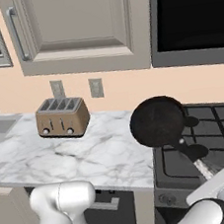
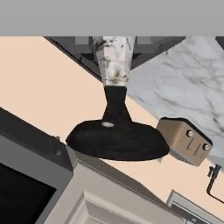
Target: Pick the pan from the cabinet and place it on the stove. Then turn on the stove burner for the pan.
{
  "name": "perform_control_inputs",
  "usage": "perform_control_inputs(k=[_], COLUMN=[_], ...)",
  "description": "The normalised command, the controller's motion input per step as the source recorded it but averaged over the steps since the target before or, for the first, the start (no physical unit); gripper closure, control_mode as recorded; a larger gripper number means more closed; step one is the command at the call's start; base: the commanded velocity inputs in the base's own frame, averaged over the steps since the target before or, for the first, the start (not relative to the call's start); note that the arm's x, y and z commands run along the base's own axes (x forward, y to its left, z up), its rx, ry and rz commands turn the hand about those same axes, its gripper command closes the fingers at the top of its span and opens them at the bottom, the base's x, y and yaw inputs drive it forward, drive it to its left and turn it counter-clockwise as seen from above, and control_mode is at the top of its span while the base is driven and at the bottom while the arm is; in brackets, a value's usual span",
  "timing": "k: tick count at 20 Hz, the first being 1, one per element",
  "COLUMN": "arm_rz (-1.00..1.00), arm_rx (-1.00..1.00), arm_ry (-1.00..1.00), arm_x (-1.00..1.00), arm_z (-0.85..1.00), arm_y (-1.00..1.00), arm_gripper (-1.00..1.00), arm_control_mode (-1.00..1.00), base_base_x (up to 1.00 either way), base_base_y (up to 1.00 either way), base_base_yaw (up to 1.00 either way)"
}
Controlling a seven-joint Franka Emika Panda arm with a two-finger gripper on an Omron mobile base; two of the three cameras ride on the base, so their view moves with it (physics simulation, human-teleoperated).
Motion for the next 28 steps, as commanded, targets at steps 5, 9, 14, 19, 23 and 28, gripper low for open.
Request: perform_control_inputs(k=[5,9,14,19,23,28], arm_rz=[0.00,0.00,0.00,0.00,0.00,0.00], arm_rx=[0.01,0.00,0.00,0.01,0.03,0.04], arm_ry=[0.11,0.12,0.11,0.10,0.07,0.07], arm_x=[0.13,0.19,0.21,0.25,0.28,0.29], arm_z=[-0.24,-0.26,-0.31,-0.32,-0.30,-0.25], arm_y=[-0.35,-0.29,-0.30,-0.27,-0.28,-0.31], arm_gripper=[1.00,1.00,1.00,1.00,1.00,1.00], arm_control_mode=[-1.00,-1.00,-1.00,-1.00,-1.00,-1.00], base_base_x=[0.00,0.00,0.00,0.00,0.00,0.00], base_base_y=[0.00,0.00,0.00,0.00,0.00,0.00], base_base_yaw=[0.00,0.00,0.00,0.00,0.00,0.00])
